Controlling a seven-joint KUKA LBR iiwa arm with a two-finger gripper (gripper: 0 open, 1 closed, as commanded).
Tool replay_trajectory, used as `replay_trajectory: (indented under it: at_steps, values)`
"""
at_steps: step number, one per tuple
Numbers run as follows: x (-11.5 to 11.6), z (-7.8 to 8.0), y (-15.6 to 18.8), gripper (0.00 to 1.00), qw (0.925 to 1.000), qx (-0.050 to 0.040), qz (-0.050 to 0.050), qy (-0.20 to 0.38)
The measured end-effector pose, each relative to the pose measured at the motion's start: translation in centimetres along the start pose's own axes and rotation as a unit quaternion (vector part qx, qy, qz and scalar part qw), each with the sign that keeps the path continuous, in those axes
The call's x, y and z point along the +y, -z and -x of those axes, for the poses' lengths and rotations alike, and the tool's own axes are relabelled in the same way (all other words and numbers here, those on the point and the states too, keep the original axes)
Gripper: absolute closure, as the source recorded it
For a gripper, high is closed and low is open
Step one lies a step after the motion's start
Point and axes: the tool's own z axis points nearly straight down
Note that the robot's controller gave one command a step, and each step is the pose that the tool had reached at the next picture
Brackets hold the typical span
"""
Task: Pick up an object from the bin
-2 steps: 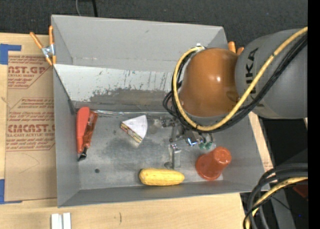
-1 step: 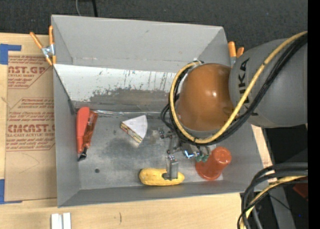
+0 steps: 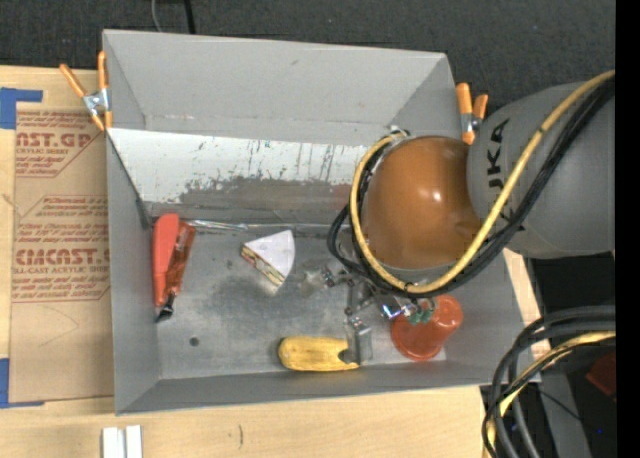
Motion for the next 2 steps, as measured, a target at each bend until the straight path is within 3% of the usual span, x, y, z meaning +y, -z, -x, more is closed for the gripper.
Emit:
replay_trajectory:
  at_steps: [1, 2]
  values:
    - [0.3, 0.2, -6.0, 0.0, 1.0, 0.0002, 0.001, 0.01]
    - [0.2, 0.0, -8.2, 1.0, 0.9979, 0.0002, 0.001, 0.065]
